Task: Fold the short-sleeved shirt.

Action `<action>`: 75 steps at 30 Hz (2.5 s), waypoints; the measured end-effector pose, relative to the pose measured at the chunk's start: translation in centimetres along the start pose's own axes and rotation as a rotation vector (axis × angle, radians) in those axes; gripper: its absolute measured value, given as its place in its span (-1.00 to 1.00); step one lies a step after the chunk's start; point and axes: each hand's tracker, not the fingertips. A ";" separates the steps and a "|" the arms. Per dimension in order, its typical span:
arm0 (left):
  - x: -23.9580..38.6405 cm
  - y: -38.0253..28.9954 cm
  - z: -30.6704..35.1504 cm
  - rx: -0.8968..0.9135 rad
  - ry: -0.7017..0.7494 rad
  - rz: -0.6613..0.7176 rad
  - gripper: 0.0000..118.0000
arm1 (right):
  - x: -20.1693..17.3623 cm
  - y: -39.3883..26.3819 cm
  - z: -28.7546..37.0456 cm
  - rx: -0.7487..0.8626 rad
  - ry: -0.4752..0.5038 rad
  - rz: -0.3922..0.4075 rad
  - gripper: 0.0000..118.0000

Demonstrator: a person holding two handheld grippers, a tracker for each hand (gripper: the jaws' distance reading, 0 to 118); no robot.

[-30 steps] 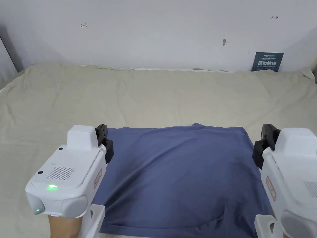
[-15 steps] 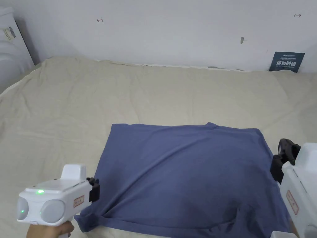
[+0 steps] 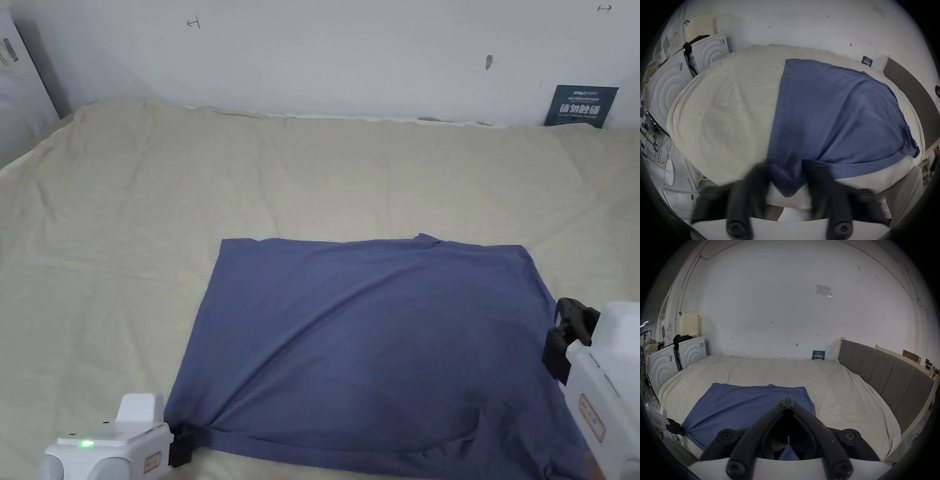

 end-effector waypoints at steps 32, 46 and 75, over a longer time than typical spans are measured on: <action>0.2 5.5 4.1 0.164 -0.079 0.110 -0.95 | 5.8 -9.0 -3.0 -0.354 0.028 -0.048 -0.92; 2.2 18.4 -6.4 0.119 -0.004 0.060 -0.95 | 4.5 -2.4 -21.4 -0.425 -0.040 -0.067 -0.92; 8.9 14.9 8.8 0.624 -0.025 -0.071 0.93 | 1.2 3.1 -4.8 0.002 -0.023 0.052 0.80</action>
